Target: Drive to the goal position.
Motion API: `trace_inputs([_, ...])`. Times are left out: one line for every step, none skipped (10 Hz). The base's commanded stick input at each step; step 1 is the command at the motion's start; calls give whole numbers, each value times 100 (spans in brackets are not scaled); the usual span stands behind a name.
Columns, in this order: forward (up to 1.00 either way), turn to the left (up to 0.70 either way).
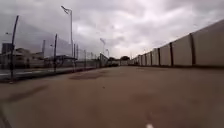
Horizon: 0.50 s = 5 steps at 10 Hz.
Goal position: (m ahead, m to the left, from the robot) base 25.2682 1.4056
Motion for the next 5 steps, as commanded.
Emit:
trace_inputs([100, 0])
trace_inputs([100, 0])
trace_inputs([100, -20])
trace_inputs([100, -37])
trace_inputs([100, 0])
